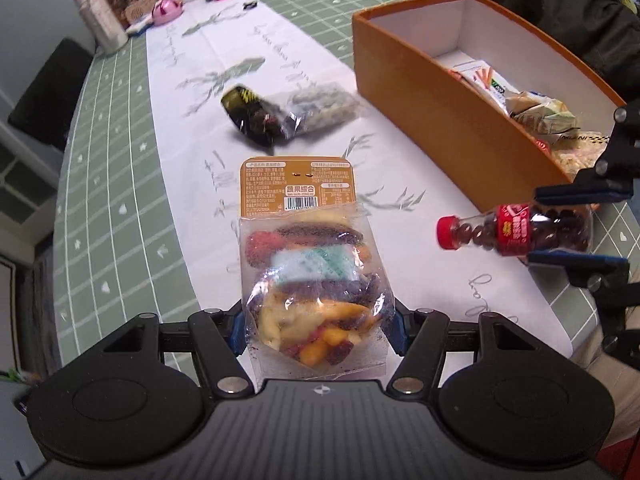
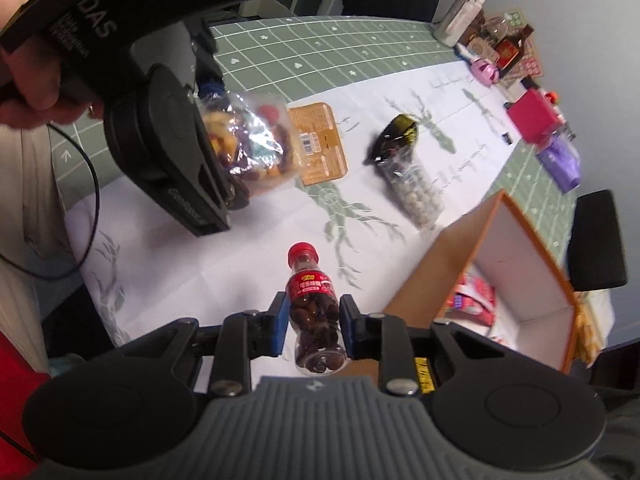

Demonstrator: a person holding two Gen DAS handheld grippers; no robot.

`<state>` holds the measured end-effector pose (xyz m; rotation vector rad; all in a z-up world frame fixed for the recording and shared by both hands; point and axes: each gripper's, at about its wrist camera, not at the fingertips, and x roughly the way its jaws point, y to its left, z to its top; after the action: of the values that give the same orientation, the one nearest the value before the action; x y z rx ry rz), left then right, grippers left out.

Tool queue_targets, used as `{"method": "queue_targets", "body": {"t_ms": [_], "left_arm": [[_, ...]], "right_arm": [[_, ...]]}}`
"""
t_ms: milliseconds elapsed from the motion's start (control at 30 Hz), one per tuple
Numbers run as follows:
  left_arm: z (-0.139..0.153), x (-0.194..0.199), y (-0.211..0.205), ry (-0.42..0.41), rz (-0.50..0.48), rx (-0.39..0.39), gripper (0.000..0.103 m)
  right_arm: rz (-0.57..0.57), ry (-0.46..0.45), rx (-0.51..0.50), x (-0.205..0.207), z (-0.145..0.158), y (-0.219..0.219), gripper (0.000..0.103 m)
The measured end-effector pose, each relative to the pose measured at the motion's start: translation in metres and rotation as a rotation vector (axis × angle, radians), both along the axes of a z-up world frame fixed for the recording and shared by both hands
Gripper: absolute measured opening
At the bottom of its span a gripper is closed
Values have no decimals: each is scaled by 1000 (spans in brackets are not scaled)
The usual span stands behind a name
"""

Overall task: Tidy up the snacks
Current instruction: 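Lift the fruit bag and candy bottle and carry them over the box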

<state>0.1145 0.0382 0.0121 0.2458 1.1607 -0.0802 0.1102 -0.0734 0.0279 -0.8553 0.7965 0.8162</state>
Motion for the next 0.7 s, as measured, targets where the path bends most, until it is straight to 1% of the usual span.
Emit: {"method": "queue_targets", "body": {"t_ms": [67, 267, 367, 433, 500, 533, 567, 700], "left_arm": [[10, 4, -6, -22, -18, 13, 73], [43, 18, -31, -128, -75, 1, 73], [52, 25, -53, -153, -136, 24, 73], [54, 31, -70, -161, -188, 51, 73], [55, 39, -85, -163, -228, 64, 73], [55, 43, -91, -160, -242, 65, 73], [54, 47, -98, -158, -258, 65, 73], [50, 64, -124, -162, -302, 57, 73]], "right_arm": [[-16, -22, -3, 3, 7, -8, 24], [-102, -88, 42, 24, 35, -39, 22], [-158, -95, 36, 40, 38, -56, 22], [-202, -80, 27, 51, 35, -69, 21], [-241, -59, 17, 61, 29, -81, 18], [-261, -55, 13, 65, 26, -87, 3], [-283, -50, 10, 70, 24, -93, 0], [-348, -20, 28, 86, 15, -114, 0]]}}
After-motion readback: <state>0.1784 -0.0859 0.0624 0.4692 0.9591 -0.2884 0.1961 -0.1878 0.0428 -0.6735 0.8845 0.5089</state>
